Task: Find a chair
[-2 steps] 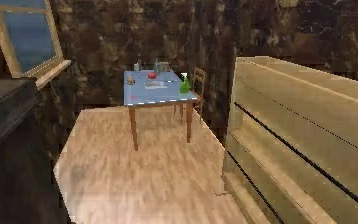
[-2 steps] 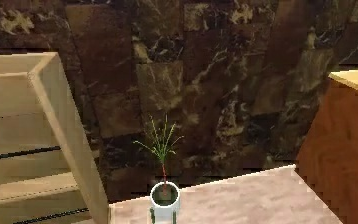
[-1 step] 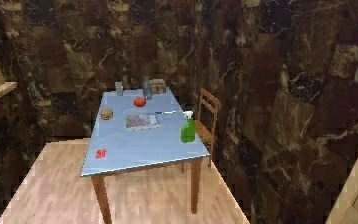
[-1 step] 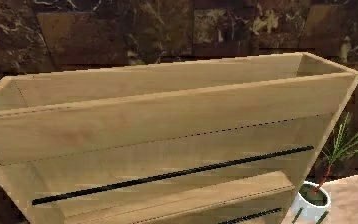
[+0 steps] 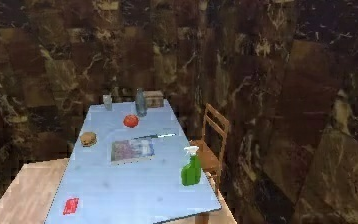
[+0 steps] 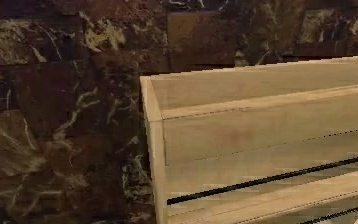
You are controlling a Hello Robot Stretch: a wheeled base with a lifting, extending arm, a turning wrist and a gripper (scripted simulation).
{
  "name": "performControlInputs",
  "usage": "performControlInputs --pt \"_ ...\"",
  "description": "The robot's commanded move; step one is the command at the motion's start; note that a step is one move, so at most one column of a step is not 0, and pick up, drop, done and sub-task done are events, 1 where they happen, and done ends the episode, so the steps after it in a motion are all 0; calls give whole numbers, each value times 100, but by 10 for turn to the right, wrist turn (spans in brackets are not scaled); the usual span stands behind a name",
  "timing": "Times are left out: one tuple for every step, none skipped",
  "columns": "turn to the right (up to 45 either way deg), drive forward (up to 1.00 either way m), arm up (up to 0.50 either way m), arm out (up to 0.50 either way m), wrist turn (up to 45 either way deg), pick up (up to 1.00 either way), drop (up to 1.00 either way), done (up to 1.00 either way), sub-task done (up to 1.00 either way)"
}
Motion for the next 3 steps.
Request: performControlInputs --pt "300 0 0 0 0 0 0 0 0" --pt "30 0 0 0 0 0 0 0 0" --pt "450 0 0 0 0 0 0 0 0"
